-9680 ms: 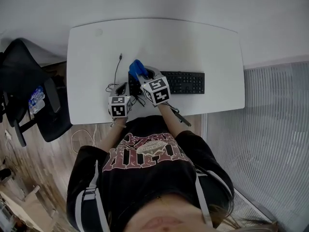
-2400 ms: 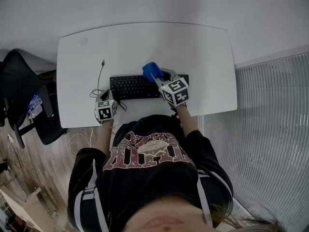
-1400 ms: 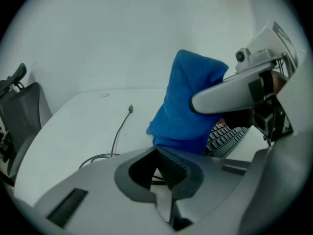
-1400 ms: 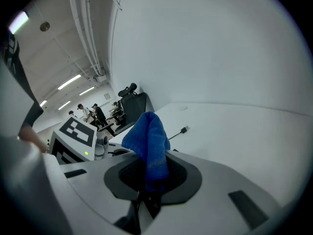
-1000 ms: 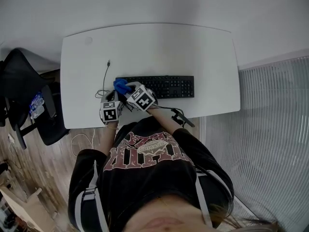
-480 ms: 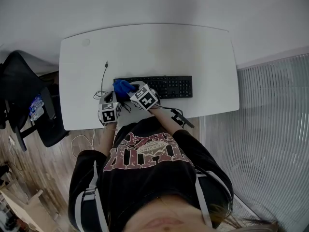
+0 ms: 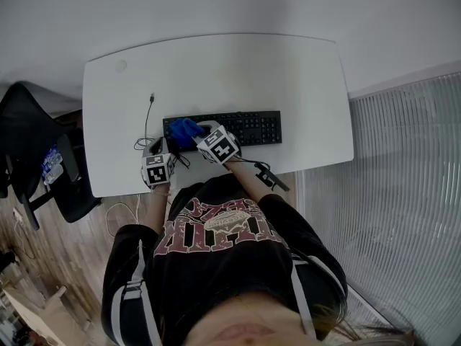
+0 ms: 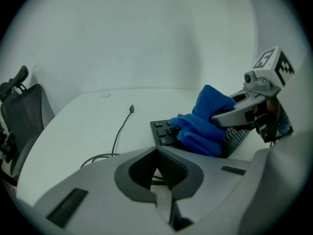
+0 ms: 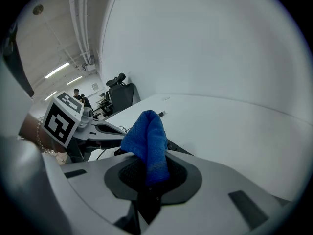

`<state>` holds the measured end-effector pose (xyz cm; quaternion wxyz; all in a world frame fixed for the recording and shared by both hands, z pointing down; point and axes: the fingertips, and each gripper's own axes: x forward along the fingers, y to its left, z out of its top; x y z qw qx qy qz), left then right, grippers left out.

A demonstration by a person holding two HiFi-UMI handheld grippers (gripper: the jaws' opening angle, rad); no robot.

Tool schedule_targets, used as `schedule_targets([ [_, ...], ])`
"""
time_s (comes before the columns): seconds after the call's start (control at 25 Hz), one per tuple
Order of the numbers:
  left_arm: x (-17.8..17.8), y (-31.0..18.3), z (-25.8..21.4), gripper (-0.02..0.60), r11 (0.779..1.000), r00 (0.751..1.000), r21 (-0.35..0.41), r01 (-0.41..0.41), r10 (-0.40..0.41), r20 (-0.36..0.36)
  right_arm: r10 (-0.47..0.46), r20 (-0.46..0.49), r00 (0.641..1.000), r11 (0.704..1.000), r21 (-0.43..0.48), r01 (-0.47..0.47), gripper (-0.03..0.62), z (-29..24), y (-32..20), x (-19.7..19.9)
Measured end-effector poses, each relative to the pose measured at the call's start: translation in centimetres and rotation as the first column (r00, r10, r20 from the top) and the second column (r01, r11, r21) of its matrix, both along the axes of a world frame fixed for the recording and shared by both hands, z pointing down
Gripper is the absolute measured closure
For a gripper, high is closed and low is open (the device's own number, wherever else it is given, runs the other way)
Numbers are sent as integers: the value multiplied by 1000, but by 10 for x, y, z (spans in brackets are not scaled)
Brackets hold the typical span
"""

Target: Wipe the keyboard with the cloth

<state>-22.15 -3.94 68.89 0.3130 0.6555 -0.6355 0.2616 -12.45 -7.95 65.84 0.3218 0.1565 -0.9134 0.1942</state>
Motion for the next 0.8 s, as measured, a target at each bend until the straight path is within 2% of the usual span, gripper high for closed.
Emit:
schedule_targets([
  [0.8,1,0,6,549,1000,999,3,30,-30,18,114,-20,993,993,-8,-114,530,11,-20,63],
])
